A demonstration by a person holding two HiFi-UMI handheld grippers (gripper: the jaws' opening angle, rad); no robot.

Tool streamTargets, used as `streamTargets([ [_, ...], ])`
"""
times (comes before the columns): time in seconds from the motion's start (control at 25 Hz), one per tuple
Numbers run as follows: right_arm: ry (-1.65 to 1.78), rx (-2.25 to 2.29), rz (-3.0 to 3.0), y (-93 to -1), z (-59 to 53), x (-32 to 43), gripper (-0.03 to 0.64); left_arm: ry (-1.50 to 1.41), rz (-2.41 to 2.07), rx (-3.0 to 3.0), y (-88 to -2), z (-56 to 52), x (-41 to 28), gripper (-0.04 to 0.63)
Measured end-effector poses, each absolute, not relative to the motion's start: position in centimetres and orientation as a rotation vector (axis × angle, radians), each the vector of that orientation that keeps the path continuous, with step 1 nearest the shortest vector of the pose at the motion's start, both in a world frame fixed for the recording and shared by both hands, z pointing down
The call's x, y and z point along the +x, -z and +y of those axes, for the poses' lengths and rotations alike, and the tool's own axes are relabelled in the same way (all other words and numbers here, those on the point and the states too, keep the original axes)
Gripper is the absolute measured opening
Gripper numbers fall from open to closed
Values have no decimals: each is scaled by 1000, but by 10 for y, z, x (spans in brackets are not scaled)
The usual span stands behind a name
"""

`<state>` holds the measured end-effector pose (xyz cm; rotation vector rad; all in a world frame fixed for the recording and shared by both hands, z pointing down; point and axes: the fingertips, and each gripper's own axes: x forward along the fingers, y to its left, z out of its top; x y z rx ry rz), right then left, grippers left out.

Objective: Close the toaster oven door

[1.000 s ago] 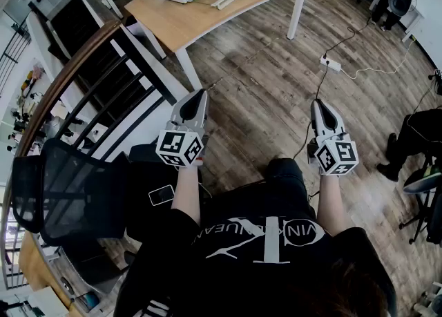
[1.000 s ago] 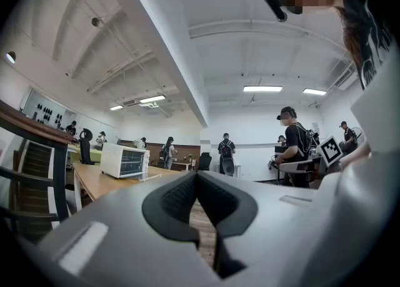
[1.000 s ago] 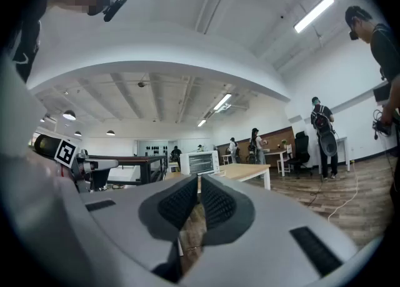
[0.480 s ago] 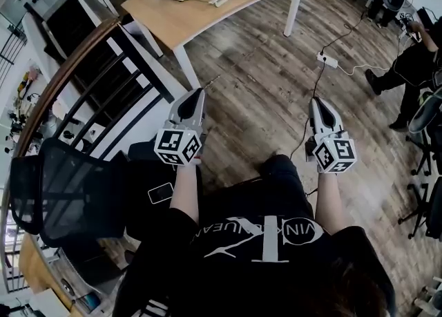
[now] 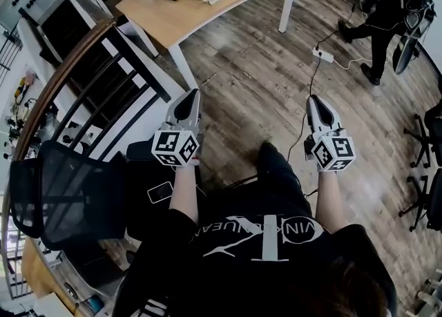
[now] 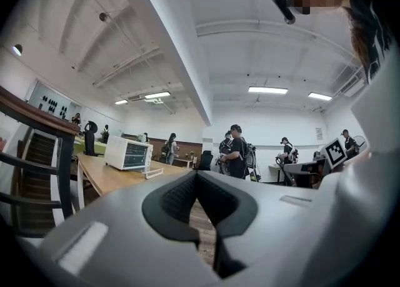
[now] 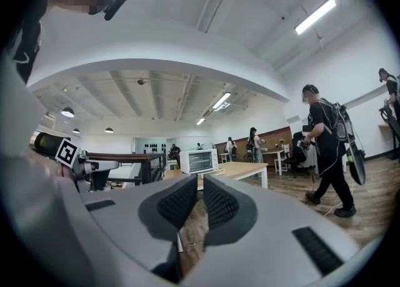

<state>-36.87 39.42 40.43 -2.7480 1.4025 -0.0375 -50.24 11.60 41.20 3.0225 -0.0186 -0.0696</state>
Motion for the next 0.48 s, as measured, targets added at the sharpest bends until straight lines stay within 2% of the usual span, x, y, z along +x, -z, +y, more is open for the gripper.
streamTargets([
  [0.48, 136, -2710, 1436, -424, 360, -294, 26, -32, -80, 2986, -430, 83, -437, -2],
])
